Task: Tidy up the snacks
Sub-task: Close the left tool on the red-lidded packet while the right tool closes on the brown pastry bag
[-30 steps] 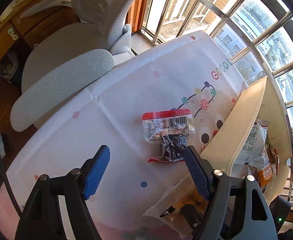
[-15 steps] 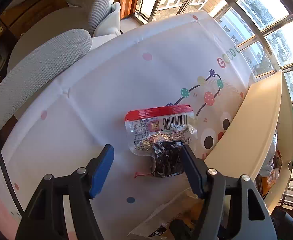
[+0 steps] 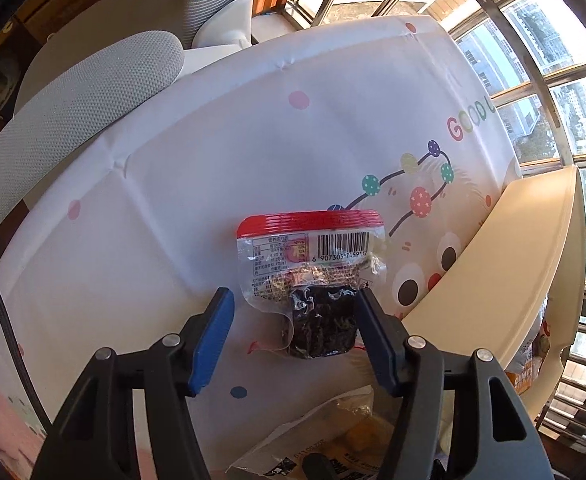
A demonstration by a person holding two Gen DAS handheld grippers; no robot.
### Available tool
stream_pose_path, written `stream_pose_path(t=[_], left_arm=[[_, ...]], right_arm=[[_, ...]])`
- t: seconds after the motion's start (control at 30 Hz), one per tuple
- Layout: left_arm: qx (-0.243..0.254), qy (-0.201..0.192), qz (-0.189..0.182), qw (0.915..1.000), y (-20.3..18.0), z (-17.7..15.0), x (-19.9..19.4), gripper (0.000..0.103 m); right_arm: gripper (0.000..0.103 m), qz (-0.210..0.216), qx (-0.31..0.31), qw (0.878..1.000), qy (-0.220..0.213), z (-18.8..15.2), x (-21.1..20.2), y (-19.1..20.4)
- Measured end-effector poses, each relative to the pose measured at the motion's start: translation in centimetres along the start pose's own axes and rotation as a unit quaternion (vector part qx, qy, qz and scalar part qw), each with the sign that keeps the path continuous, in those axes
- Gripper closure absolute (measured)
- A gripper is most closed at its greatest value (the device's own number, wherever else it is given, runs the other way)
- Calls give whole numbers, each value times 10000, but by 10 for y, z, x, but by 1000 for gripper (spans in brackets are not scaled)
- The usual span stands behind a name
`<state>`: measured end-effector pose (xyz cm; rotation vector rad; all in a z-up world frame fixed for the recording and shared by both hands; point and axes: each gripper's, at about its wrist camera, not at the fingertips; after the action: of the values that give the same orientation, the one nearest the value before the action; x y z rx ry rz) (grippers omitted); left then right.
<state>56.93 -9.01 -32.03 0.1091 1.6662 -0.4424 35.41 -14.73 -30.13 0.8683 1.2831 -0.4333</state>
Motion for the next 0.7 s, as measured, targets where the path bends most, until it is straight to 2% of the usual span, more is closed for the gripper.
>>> stream_pose_path(t=[0.2,0.47,0.6,0.7], left_arm=[[-331,401,78,9986,-2,6,7,41],[-624,604,23,9962,2,14,11,41],[-680,629,-22,9957,7,20,14,41],[-666,616,31,9959,5,21,15,41]], right_arm=[[13,-75,-517,9986,4,-8,5,15],[18,-192,-1423,9896,-66,-18,7,34],[22,-114,-1655,9861,-36,-19,15,43],[27,9,-1652,9863,-37,-18,10,35]])
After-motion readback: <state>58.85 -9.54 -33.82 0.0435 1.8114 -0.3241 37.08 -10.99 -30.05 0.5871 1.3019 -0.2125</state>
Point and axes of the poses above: each gripper's, at about its wrist camera, not at the fingertips, and x roughly the way its jaws point, y to its left, z to its top, and after that the axes turned 7 degrees about -x, right-handed
